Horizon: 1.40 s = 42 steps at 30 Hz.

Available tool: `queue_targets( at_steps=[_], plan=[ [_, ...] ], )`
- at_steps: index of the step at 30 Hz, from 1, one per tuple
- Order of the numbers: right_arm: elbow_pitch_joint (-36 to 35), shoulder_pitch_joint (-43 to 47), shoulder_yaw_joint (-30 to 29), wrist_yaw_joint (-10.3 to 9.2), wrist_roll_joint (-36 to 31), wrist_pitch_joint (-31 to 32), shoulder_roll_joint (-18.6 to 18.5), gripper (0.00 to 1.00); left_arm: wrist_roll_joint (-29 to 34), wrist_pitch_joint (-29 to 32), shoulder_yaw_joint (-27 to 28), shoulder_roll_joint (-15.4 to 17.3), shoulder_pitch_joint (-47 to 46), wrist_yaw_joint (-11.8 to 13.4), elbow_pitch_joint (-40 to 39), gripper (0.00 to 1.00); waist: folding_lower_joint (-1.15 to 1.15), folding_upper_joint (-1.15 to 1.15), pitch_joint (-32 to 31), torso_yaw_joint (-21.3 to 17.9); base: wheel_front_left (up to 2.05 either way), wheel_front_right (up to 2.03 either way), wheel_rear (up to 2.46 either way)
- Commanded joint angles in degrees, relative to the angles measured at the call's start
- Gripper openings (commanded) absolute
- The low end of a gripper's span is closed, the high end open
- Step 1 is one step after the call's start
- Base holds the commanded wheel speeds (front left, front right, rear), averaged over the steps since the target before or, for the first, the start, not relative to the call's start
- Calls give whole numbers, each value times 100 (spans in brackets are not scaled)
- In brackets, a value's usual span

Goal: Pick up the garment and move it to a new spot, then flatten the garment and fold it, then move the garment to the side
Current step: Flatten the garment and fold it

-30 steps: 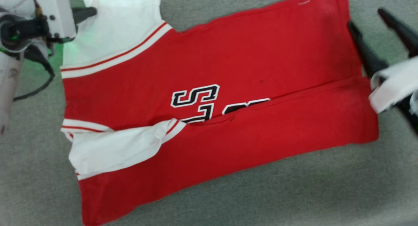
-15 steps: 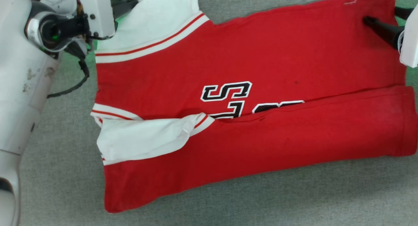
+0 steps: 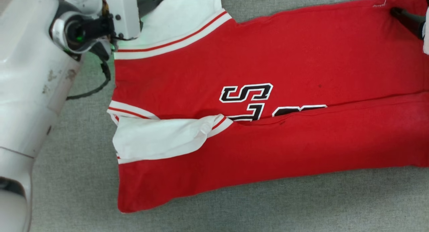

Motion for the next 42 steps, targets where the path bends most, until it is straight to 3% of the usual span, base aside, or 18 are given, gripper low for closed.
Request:
queue_targets(
  at_steps=[1, 13, 22, 28, 29, 31, 38, 42],
  plan=[
    [151, 184, 266, -16, 47, 79, 10, 0, -71, -46, -86, -43, 129, -11, -20, 0, 0, 0, -56, 34, 0, 0, 0],
    [131, 359, 464, -16, 285, -1065, -171, 0, -599, -857, -261, 322, 629, -12, -722, 0, 0, 0, -914, 191, 0, 0, 0],
    [-581, 1287, 667, -15, 711, -1429, -685, 0, -824, -1541, -598, 1203, 1782, -11, -2376, 0, 0, 0, -1631, 334, 0, 0, 0],
    [-1256, 2222, 417, -15, 991, -1600, -1065, 0, -841, -2227, -679, 1913, 2757, -11, -3466, 0, 0, 0, -1792, 336, 0, 0, 0],
    [-1256, 2222, 417, -15, 991, -1600, -1065, 0, -841, -2227, -679, 1913, 2757, -11, -3466, 0, 0, 0, -1792, 336, 0, 0, 0],
    [-1555, 2737, 201, -15, 1090, -1687, -1200, 0, -831, -2664, -652, 2224, 3272, -10, -3868, 0, 0, 0, -1834, 307, 0, 0, 0],
    [-1997, 3813, -353, -15, 1110, -1750, -1380, 0, -769, -3417, -671, 2641, 4203, 246, -4600, 0, 0, 0, -1864, 303, 0, 0, 0],
    [-2108, 4328, -689, -15, 938, -1769, -1238, 0, -711, -3716, -792, 2611, 4631, 386, -4734, 0, 0, 0, -1824, 309, 0, 0, 0]
  ],
)
